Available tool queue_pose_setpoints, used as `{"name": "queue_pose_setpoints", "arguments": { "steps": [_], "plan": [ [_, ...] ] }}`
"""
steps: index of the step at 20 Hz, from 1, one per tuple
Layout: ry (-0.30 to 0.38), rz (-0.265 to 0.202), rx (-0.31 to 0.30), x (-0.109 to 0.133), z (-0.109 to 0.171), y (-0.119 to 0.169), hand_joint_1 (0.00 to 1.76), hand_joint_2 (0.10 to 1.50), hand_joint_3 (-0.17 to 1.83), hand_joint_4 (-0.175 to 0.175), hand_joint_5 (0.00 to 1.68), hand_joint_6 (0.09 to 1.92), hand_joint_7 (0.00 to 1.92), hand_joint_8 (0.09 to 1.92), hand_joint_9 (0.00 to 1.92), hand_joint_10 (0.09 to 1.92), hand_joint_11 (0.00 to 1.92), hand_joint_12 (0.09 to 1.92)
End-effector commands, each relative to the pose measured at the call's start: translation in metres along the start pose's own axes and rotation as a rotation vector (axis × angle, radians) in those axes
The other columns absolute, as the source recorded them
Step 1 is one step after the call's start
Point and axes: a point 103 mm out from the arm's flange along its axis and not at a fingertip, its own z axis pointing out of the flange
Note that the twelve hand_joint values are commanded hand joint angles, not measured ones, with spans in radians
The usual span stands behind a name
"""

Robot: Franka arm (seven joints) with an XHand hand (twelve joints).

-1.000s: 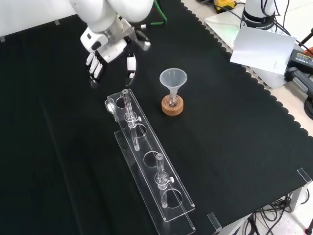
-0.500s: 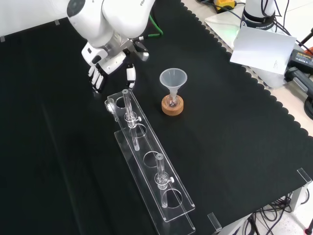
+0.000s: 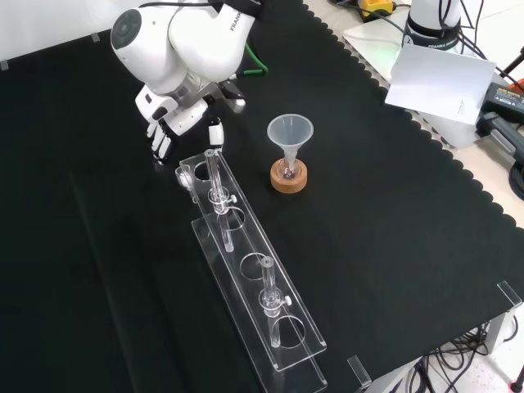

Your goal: Pick up the weighing funnel.

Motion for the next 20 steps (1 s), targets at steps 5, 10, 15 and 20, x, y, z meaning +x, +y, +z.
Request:
{"name": "queue_pose_setpoints", "arguments": {
  "steps": [5,10,15,20],
  "plan": [
    [-0.082,0.002,-0.01,0.004,0.007,0.014,0.89,0.58,0.52,-0.017,0.61,0.09,0.44,0.66,0.7,0.52,0.43,1.29],
    [-0.125,0.022,-0.017,0.004,0.007,0.019,0.91,0.58,0.53,-0.01,0.64,0.1,0.45,0.66,0.71,0.52,0.44,1.29],
    [-0.139,0.037,-0.024,0.003,0.008,0.023,0.92,0.58,0.54,-0.004,0.68,0.13,0.46,0.66,0.72,0.52,0.45,1.28],
    [-0.14,0.038,-0.034,0.004,0.009,0.024,0.93,0.59,0.55,0.007,0.73,0.17,0.48,0.66,0.73,0.52,0.45,1.28]
  ]
}}
